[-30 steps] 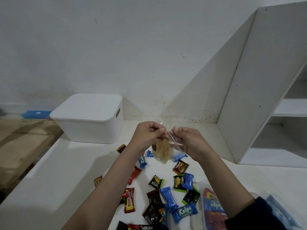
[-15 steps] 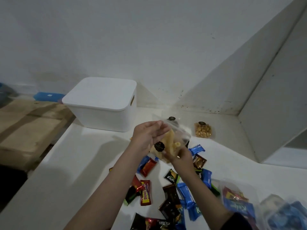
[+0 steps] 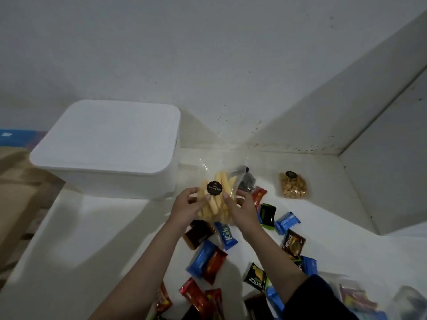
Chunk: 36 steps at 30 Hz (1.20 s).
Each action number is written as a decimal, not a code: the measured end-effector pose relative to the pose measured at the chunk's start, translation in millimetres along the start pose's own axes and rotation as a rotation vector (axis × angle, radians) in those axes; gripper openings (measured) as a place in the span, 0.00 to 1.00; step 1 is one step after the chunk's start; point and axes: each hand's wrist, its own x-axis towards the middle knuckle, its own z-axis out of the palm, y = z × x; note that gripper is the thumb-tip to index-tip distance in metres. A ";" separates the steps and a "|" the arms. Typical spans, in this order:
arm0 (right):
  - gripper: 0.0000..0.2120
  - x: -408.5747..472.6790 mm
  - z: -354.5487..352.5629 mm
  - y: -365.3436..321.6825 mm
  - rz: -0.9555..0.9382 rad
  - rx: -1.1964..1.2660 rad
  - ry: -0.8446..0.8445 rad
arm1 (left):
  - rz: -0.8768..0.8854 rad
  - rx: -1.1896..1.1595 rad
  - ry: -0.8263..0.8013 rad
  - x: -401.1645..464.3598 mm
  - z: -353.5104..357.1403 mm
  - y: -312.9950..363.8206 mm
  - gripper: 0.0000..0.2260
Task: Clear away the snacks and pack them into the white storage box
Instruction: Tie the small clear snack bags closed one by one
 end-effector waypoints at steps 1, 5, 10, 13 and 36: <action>0.19 8.2 5.2 0.6 0.001 -0.007 0.019 | 0.007 0.007 0.019 10.3 0.1 1.6 0.22; 0.23 40.0 23.2 3.6 0.028 -0.045 0.069 | -0.005 0.079 0.086 46.6 1.7 2.0 0.24; 0.25 60.2 30.6 4.9 0.042 -0.073 0.047 | -0.012 0.147 0.061 64.5 0.6 -1.1 0.30; 0.29 55.7 27.8 1.3 0.034 -0.069 0.020 | 0.033 0.195 0.030 56.6 1.0 -0.5 0.33; 0.15 -73.3 34.5 -78.0 -0.150 -0.071 -0.061 | 0.255 0.001 0.491 -94.3 -93.8 16.3 0.27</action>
